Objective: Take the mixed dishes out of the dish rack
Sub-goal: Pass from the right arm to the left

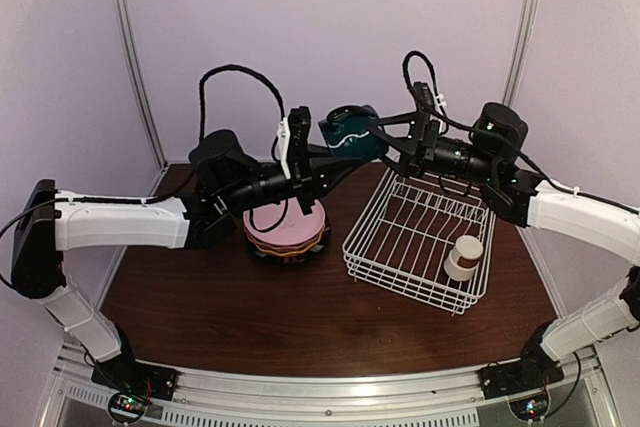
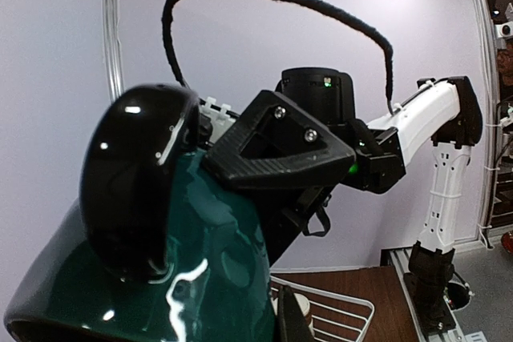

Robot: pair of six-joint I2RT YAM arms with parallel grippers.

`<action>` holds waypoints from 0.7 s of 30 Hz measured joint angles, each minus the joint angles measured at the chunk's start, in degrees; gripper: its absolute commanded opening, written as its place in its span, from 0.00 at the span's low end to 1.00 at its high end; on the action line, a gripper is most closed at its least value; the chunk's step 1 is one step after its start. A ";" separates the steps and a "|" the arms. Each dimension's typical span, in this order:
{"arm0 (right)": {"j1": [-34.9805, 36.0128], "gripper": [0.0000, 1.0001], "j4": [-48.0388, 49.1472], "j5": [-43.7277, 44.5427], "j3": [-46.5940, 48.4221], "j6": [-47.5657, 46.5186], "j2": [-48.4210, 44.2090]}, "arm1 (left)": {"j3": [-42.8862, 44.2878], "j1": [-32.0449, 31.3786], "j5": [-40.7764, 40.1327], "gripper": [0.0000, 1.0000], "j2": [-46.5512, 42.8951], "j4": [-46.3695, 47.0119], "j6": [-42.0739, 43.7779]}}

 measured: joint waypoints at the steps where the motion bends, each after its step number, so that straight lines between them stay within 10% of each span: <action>1: 0.02 0.50 1.01 -0.35 -0.24 0.39 0.00 | 0.00 -0.33 -0.20 0.00 -0.02 0.26 -0.20; 10: 0.20 0.99 2.54 -0.87 -1.31 1.31 0.17 | -1.16 -0.61 -1.16 0.00 -1.40 -0.57 -0.35; 21: -2.19 1.00 -10.43 3.69 -0.92 -9.38 -2.64 | -2.23 0.20 -11.98 0.00 -12.44 -22.88 -0.57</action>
